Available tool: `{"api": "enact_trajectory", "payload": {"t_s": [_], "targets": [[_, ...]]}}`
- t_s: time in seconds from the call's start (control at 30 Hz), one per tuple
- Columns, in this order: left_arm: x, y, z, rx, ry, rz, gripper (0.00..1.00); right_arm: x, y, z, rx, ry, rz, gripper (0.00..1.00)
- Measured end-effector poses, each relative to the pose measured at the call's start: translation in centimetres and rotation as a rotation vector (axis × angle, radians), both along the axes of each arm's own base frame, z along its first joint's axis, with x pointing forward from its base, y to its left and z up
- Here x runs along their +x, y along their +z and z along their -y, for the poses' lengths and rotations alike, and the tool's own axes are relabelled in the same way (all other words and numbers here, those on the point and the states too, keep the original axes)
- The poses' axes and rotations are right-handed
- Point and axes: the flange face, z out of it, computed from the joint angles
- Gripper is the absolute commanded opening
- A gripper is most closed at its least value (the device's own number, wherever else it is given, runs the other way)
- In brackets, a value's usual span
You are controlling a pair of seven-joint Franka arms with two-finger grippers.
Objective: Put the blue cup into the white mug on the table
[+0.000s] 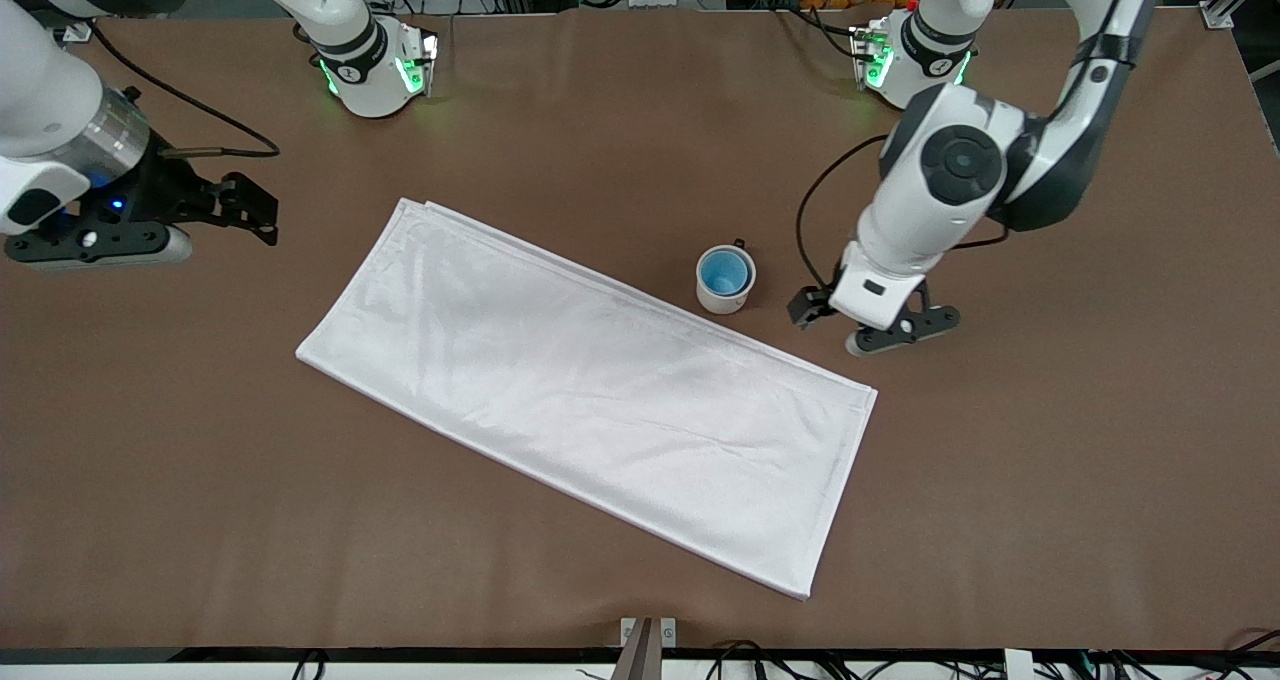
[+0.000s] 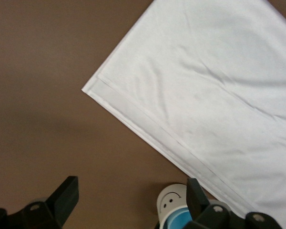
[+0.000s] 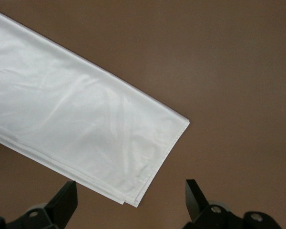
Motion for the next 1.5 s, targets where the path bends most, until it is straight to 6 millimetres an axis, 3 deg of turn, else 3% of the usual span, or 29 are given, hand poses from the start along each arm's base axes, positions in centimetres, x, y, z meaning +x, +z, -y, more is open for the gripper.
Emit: {"api": "enact_trajectory", "payload": {"t_s": [0.17,0.4,0.53,0.7,0.93,1.13,1.23,1.5], "targets": [[1.5,0.9,-4.7,0.019,-0.05,-0.013,1.0,0.0,0.4,1.7,0.0,0.002,0.007,1.0],[2.0,2.6,-10.4,0.064,-0.155,-0.034,1.0,0.0,0.9,3.0,0.001,-0.011,0.015,1.0],[1.3,3.5,-14.4,0.098,-0.234,-0.04,1.0,-0.2,1.2,3.2,0.021,-0.018,0.019,1.0],[-1.3,4.6,-18.7,0.117,-0.285,-0.049,1.0,-0.5,1.8,3.2,0.046,-0.022,0.028,1.0],[-4.8,5.5,-19.0,0.117,-0.306,-0.055,1.0,-0.9,2.6,3.2,0.048,-0.021,0.04,1.0],[-5.1,7.0,-18.9,0.116,-0.308,-0.017,1.0,-1.0,2.7,3.2,0.049,-0.02,0.042,1.0],[-4.1,9.6,-19.1,0.116,-0.297,0.05,1.0,-1.0,2.7,3.2,0.049,-0.02,0.041,1.0],[-2.2,19.5,-21.1,0.124,-0.284,0.208,1.0,-1.1,2.8,3.2,0.049,-0.019,0.039,1.0]]}}
